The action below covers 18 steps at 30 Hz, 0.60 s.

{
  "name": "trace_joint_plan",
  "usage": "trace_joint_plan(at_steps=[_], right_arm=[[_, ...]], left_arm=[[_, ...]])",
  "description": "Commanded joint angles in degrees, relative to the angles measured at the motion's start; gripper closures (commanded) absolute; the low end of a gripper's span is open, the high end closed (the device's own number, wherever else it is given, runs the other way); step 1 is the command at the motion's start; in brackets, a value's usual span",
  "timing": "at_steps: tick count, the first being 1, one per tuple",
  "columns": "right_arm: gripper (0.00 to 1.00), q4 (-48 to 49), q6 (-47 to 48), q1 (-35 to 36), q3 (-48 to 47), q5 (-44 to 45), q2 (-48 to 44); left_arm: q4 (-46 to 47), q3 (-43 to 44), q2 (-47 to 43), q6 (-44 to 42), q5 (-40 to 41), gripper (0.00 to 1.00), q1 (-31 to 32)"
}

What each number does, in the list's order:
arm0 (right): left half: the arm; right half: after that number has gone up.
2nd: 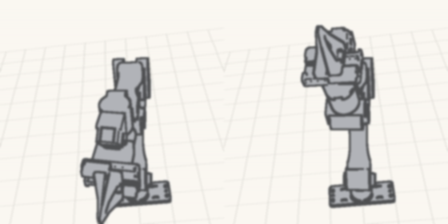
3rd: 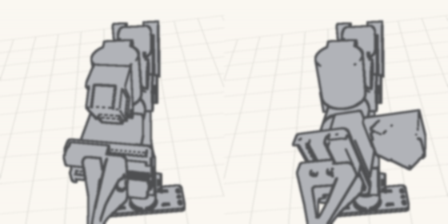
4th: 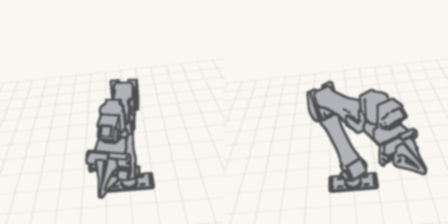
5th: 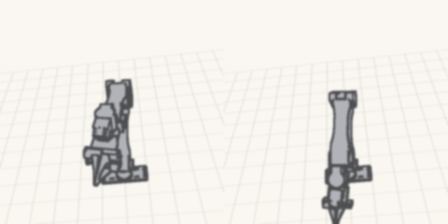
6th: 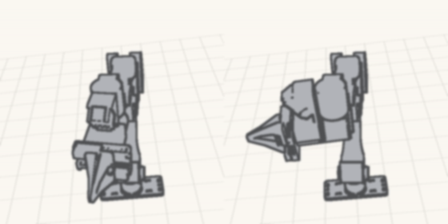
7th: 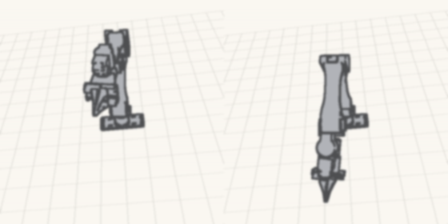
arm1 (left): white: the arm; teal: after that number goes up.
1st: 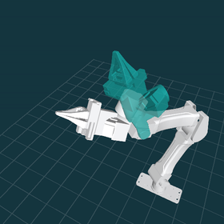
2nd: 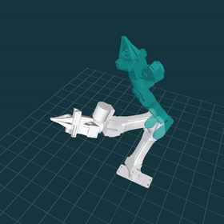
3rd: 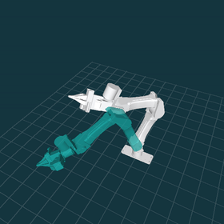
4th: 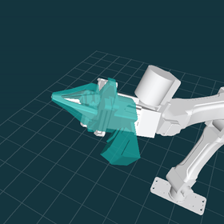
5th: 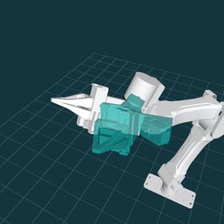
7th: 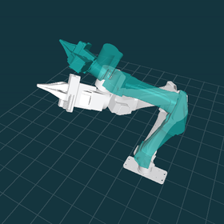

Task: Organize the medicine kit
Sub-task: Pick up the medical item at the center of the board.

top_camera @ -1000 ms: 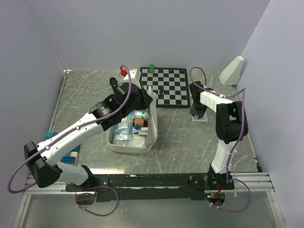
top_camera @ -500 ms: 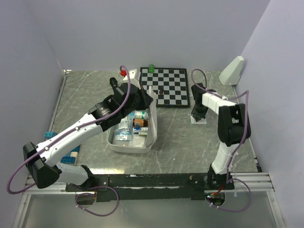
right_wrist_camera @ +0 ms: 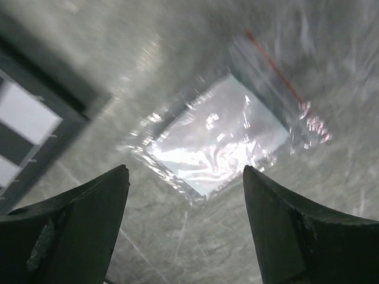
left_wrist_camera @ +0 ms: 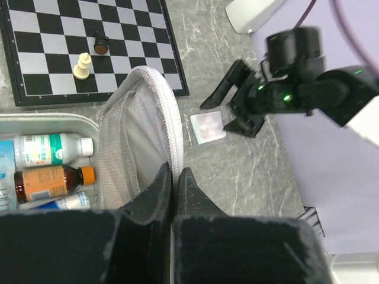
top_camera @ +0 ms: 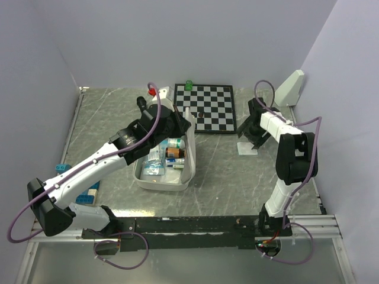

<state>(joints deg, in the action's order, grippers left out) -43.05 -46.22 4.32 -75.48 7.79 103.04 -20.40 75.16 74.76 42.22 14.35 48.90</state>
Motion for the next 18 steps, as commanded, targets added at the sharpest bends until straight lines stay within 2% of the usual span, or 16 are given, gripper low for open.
trace_joint_plan(at_steps=[1, 8, 12, 16, 18], right_arm=[[0.17, -0.28, -8.88, 2.44, 4.72, -2.26, -0.39], [0.22, -3.53, -11.26, 4.91, 3.24, 1.52, 3.21], [0.39, -4.59, -11.61, 5.09, 3.15, 1.79, 5.5], [0.47, -5.73, -11.88, 5.79, 2.71, 2.93, 5.67], [0.56, -6.61, -11.79, 5.97, 2.36, 3.28, 5.85]], left_arm=[[3.09, -1.06, -2.6, 1.81, -2.22, 0.99, 0.05], [3.71, -2.91, -4.09, 2.96, -2.93, 0.99, 0.05], [3.53, -3.09, -4.8, 2.78, -2.31, 0.99, 0.05], [3.53, -3.17, -4.89, 2.61, -2.31, 0.99, 0.05], [3.44, -3.26, -4.98, 2.61, -2.4, 0.99, 0.14]])
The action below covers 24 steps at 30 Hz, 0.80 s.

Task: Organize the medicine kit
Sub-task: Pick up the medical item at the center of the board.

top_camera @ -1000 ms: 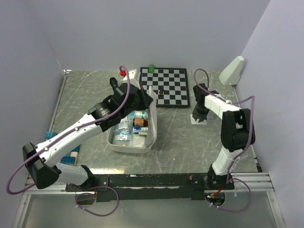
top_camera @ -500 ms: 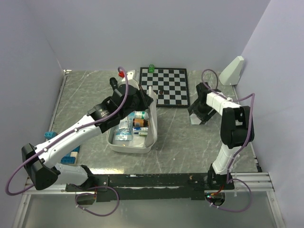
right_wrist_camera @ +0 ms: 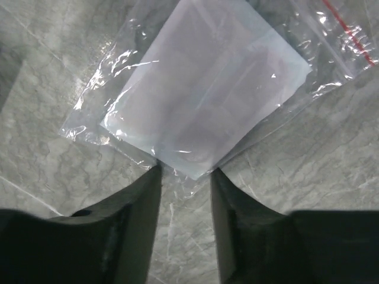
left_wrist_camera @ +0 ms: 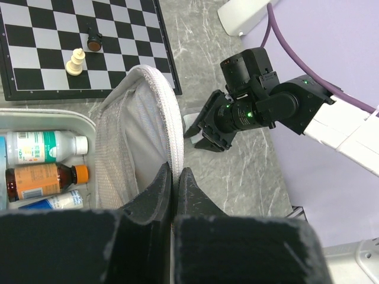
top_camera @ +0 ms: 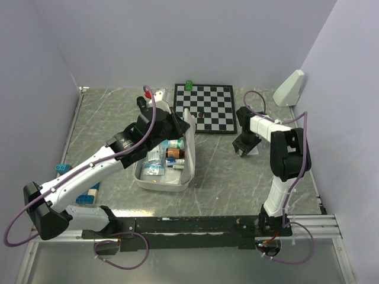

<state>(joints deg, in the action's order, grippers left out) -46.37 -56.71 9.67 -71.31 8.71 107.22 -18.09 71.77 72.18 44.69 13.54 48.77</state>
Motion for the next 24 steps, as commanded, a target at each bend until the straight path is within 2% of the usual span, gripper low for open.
trace_joint_plan(at_steps=[1, 6, 7, 12, 19, 24], right_arm=[[0.63, -3.03, -1.21, 0.61, -1.56, 2.36, 1.42], [0.96, -2.06, 0.46, 0.52, 0.11, 2.1, 0.36], [1.0, -2.15, 0.63, 0.52, 0.46, 2.01, 0.18], [1.0, 0.83, 3.35, 3.15, 4.32, 2.01, -4.9], [1.0, 1.11, 8.37, 18.43, 9.34, 8.6, -21.41], [1.0, -0.64, 6.97, 24.07, 15.05, 8.51, -35.12]], left_arm=[[1.21, 0.04, -2.48, 0.14, -1.67, 0.99, 0.27], [1.12, -0.75, -3.36, 0.23, -1.68, 0.99, 0.09], [1.12, -0.93, -3.71, 0.23, -1.68, 0.99, 0.27], [1.12, -1.89, -4.33, 0.14, -1.59, 0.99, 0.18], [1.74, -0.84, -3.11, -1.09, -1.76, 0.99, 0.27], [1.83, 1.36, -0.38, -1.44, -2.73, 0.99, 0.18]])
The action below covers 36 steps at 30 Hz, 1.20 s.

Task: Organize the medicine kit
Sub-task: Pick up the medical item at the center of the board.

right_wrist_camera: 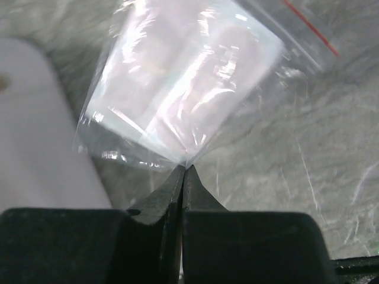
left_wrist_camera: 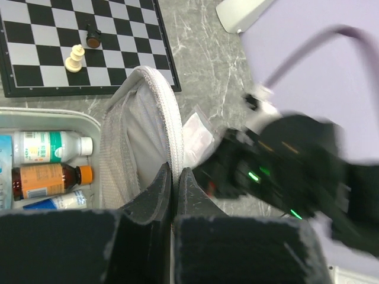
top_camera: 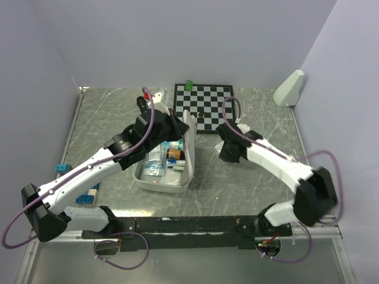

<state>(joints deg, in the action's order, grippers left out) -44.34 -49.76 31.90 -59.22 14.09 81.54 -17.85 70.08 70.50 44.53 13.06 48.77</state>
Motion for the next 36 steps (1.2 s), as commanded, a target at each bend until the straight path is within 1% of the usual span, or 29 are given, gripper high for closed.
trace_joint_plan(at_steps=[1, 3, 5, 7, 9, 12, 14, 18, 21, 25, 27, 29, 31, 36], right_arm=[[1.0, -3.55, -0.25, 2.72, 3.49, 3.57, -12.25], [1.0, -3.92, -0.17, 4.3, 3.76, 3.49, -17.61], [1.0, -2.34, 1.84, 6.41, 3.24, 2.79, -23.07], [1.0, 0.29, 6.32, 8.69, 1.14, 0.17, -26.94], [1.0, 1.62, 11.06, 12.2, -2.02, -3.08, -28.36], [1.0, 0.22, 16.34, 18.87, -6.95, -4.16, -28.71], [1.0, -1.01, 18.02, 22.92, -8.62, -4.16, -29.24], [1.0, -2.77, 19.34, 28.99, -10.47, -6.79, -29.16], [1.0, -4.61, 22.15, 35.67, -11.87, -7.59, -28.02], [1.0, -5.41, 25.15, 45.68, -14.08, -7.93, -26.61], [1.0, -4.8, 25.5, 48.59, -14.25, -10.3, -25.99], [1.0, -4.53, 25.41, 50.71, -13.65, -9.96, -24.94], [1.0, -3.14, 24.89, 51.33, -10.93, -9.69, -24.58], [1.0, 7.75, 22.69, 51.33, 0.84, -8.38, -25.64]], left_arm=[[1.59, 3.04, 1.74, -1.2, -2.34, 0.99, 0.18], [1.76, 2.78, 2.18, -1.03, -2.07, 0.99, 0.27], [2.11, 1.99, 2.53, -1.11, -1.9, 0.99, 0.18], [2.2, 1.64, 3.5, -1.03, -1.64, 0.99, 0.18], [1.85, 1.98, 4.47, -1.38, -1.46, 0.99, 0.27], [1.23, 3.3, 5.52, -1.9, -0.23, 0.99, 0.27], [0.8, 4.27, 5.79, -2.34, 0.73, 0.99, 0.18], [-0.17, 5.94, 6.4, -2.61, 4.33, 0.99, 0.18], [-0.08, 6.9, 7.45, -2.61, 7.41, 0.99, 0.01], [-1.4, 9.71, 9.92, -2.87, 8.38, 0.99, -0.96], [-1.58, 10.6, 10.71, -2.61, 8.04, 0.99, -1.57], [-0.97, 10.6, 10.8, -2.09, 7.86, 0.99, -2.02], [-0.09, 10.34, 10.62, -1.82, 7.68, 0.99, -2.37], [-0.17, 11.04, 10.45, -2.08, 8.65, 0.99, -2.98]])
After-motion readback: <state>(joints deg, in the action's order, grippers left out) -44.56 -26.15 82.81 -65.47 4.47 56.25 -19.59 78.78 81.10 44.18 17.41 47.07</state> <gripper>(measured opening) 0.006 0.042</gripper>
